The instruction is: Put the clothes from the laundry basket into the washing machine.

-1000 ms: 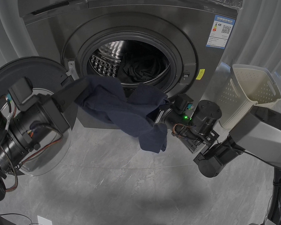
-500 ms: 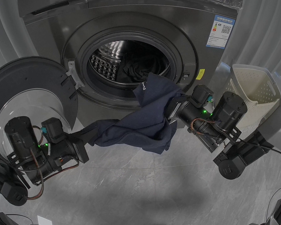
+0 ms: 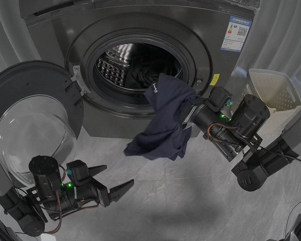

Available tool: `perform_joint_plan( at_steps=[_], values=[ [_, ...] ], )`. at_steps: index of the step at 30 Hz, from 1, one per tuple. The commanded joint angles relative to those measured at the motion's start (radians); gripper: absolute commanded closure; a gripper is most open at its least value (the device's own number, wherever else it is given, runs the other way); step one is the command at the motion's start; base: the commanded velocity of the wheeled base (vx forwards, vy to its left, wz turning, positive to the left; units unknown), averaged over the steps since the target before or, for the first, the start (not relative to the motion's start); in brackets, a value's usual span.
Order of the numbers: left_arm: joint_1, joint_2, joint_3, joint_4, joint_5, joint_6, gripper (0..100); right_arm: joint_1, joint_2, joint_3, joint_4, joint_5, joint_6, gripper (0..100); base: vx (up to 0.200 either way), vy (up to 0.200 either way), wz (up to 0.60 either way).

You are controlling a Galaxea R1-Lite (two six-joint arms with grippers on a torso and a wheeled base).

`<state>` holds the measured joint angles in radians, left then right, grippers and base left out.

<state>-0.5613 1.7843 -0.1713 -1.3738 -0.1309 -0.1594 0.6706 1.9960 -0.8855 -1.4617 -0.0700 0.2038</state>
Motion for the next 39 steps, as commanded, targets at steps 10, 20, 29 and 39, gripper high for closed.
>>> perform_joint_plan(
  at_steps=[10,20,29,39],
  values=[
    [-0.121,0.061,-0.088,-0.171,-0.030,0.023,0,0.014,0.027,-0.007,0.003,-0.007,0.002,100,0.000,0.000,0.00],
    [-0.131,0.219,-0.260,-0.177,-0.013,0.026,0,0.053,0.024,-0.007,0.006,-0.010,0.008,100,0.000,0.000,0.00],
    [-0.131,0.354,-0.439,-0.175,0.040,0.027,0,0.109,-0.025,0.053,0.009,-0.031,0.016,100,0.000,0.000,0.00],
    [-0.075,0.457,-0.582,-0.175,0.117,0.026,0,0.156,-0.074,0.129,0.009,-0.037,0.035,100,0.000,0.000,0.00]
  ],
)
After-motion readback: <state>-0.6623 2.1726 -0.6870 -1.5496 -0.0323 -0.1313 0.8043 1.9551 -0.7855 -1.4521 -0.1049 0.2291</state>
